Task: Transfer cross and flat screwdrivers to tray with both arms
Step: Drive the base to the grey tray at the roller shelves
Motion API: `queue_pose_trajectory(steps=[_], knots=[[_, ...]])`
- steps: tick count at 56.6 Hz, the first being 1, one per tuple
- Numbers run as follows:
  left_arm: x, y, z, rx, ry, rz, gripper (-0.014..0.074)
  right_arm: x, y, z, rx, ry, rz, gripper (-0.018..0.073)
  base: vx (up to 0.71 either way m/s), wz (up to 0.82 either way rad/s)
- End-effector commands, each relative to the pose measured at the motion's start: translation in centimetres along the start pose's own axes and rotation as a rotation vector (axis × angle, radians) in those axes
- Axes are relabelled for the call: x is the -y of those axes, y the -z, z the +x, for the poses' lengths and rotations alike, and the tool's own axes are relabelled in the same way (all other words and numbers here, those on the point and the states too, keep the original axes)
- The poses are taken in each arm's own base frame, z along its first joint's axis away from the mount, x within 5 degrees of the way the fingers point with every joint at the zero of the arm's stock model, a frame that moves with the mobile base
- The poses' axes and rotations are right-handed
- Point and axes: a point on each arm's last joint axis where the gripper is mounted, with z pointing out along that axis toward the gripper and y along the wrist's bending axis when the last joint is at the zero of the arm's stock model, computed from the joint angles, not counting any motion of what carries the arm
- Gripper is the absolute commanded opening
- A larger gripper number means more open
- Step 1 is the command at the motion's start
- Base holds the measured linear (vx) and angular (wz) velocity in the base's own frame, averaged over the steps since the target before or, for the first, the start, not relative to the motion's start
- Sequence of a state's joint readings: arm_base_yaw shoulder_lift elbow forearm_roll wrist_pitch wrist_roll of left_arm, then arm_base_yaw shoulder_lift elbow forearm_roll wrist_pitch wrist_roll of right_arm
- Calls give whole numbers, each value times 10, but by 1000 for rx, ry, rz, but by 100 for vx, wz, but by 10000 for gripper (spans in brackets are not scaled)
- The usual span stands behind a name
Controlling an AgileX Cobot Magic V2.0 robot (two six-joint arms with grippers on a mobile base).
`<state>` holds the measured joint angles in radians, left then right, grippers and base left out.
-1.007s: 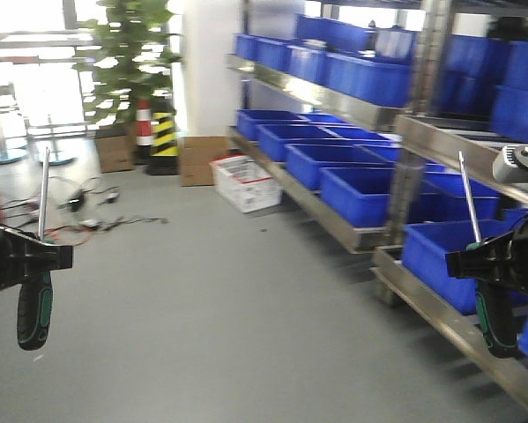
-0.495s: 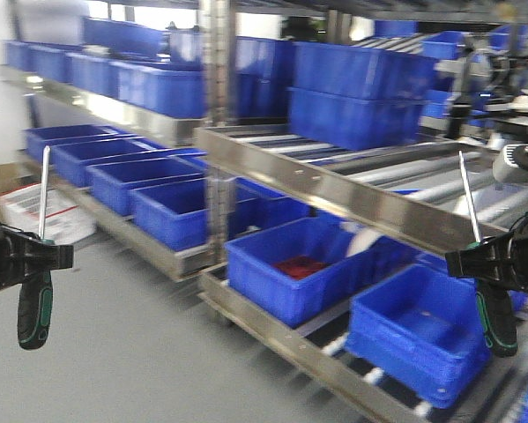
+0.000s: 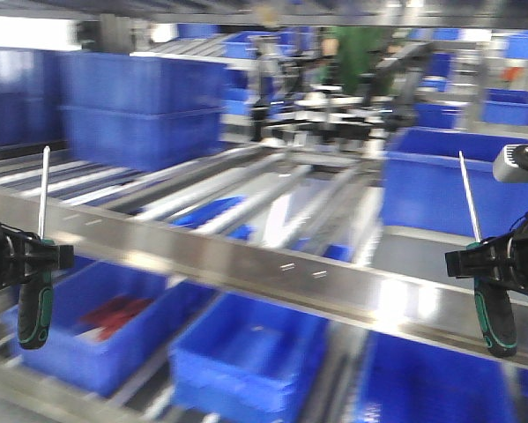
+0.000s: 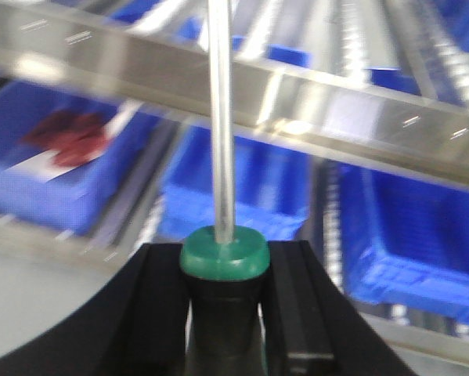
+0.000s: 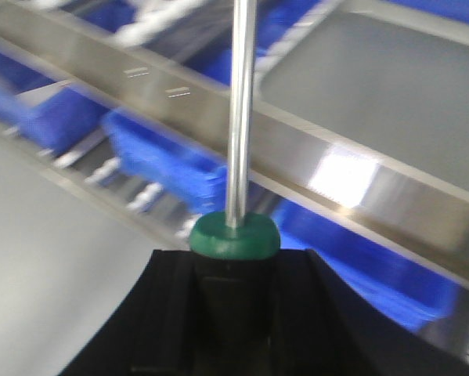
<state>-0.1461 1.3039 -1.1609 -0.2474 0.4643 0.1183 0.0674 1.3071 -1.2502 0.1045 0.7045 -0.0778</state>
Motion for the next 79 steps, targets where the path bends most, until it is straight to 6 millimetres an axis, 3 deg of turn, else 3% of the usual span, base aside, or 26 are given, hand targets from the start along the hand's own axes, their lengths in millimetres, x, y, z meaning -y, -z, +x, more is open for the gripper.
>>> queue_pose_trajectory(steps=[1,30,79], knots=[[4,15,-19,141,11,9,-3,0,18,-16,140,2,4,-8,33,-76],[4,15,-19,142,11,9,-3,-1,18,-16,134,2,4,-8,29,-56],[4,15,-19,142,11,9,-3,-1,18,-16,130,2,4,-8,19,-13]])
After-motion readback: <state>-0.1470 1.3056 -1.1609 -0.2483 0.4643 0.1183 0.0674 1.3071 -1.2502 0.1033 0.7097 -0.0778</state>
